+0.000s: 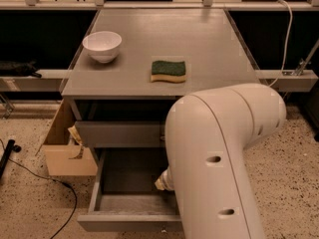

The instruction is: Pick orange from middle drawer and place on counter

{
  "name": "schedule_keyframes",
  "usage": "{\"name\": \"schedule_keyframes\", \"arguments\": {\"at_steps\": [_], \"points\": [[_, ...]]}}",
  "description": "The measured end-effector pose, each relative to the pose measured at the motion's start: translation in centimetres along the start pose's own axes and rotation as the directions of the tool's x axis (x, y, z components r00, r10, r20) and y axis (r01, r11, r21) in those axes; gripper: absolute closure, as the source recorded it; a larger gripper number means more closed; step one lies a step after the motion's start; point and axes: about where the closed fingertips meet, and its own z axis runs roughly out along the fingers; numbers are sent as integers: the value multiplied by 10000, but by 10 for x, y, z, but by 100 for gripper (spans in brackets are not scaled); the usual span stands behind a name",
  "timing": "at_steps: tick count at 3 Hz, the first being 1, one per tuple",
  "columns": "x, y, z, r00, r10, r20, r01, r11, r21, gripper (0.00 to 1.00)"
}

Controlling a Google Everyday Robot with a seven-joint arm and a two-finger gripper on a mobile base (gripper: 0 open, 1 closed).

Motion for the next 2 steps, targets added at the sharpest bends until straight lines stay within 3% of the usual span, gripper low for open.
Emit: {"name": "schedule_keyframes", "arguments": {"at_steps": [1, 2], "points": [[0, 0, 0, 10000, 0, 0, 0, 10000, 0, 91], [0, 0, 0, 10000, 0, -1, 0, 10000, -1, 100]]}}
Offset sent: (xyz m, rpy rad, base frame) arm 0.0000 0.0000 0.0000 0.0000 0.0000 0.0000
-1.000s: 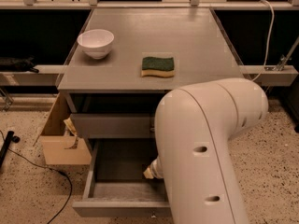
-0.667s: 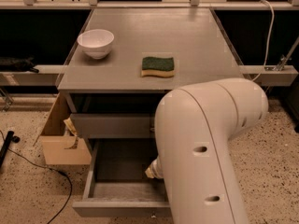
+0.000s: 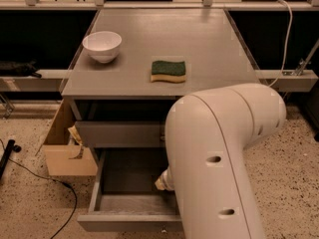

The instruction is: Pick orange from middle drawer and place on counter

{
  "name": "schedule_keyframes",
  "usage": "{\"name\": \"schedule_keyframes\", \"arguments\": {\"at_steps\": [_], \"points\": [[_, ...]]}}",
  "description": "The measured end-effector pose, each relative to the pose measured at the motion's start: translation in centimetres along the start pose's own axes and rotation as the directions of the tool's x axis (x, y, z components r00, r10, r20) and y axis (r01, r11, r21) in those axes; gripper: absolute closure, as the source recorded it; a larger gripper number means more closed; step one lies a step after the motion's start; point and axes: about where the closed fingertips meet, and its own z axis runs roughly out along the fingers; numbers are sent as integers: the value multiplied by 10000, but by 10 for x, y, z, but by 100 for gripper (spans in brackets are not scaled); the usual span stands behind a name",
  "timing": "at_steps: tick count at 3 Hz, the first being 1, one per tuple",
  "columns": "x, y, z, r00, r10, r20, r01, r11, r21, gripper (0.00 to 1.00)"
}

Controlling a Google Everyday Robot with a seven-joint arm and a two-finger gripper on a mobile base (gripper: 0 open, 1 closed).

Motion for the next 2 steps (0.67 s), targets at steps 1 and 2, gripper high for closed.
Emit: {"name": "schedule_keyframes", "arguments": {"at_steps": [1, 2], "points": [[7, -3, -11, 9999, 91, 105, -90, 9999, -62, 100], [14, -18, -46, 9959, 537, 730, -520, 9983, -248, 100]]}}
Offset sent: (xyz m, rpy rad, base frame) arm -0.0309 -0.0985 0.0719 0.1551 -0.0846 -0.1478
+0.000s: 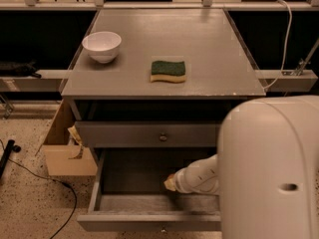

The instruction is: Pick orange from middle drawer and place on counter

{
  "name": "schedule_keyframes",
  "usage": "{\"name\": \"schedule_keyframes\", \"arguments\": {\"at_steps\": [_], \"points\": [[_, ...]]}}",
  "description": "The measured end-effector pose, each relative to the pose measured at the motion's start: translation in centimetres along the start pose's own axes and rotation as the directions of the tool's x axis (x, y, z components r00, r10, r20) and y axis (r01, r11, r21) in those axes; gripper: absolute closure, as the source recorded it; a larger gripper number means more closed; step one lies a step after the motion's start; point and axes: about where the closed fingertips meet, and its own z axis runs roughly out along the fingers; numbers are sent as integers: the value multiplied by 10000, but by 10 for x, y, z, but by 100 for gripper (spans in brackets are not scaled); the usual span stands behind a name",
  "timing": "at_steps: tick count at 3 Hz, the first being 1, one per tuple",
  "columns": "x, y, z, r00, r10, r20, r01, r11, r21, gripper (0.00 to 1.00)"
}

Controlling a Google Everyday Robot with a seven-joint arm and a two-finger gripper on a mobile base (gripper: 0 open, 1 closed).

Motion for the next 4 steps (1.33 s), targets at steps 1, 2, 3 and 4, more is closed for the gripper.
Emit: {"name": "schedule_keyframes", "arguments": {"at_steps": [1, 2, 3, 4], "points": [[16, -23, -12, 9987, 510, 83, -511, 9984, 247, 100], [16, -23, -12, 9987, 508, 86, -510, 9984, 245, 100], [9, -24, -21, 9988, 430, 251, -434, 9989, 167, 100], [-2, -15, -58, 9974, 3, 715, -21, 9997, 244, 100]]}}
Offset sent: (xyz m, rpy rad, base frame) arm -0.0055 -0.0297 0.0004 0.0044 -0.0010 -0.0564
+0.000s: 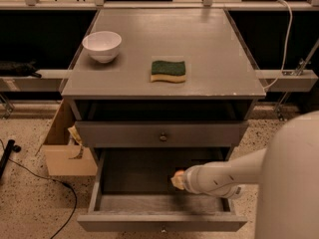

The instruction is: Pick orange from middle drawer and place on counter

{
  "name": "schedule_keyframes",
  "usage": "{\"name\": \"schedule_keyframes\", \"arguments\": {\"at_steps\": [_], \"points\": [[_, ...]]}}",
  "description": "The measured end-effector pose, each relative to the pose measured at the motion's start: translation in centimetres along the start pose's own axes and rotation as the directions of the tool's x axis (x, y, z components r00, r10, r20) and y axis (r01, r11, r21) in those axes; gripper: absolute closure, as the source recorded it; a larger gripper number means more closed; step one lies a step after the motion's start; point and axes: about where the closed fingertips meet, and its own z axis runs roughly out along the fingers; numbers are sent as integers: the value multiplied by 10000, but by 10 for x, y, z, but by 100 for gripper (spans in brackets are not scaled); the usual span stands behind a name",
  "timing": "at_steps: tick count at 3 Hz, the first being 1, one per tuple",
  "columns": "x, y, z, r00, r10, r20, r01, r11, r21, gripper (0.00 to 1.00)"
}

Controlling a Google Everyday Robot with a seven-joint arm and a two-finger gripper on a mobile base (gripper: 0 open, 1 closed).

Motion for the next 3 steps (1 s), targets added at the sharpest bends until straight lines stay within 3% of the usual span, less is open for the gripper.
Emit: {"name": "schedule_keyframes", "arguments": {"at_steps": [1, 2, 3], "points": [[-10, 17, -82, 9939, -930, 591, 894, 9941, 612, 100], [-10, 17, -82, 9939, -930, 592, 894, 9941, 612, 100], [-25, 14, -99, 9891, -1175, 892, 1094, 9899, 906, 100]]}}
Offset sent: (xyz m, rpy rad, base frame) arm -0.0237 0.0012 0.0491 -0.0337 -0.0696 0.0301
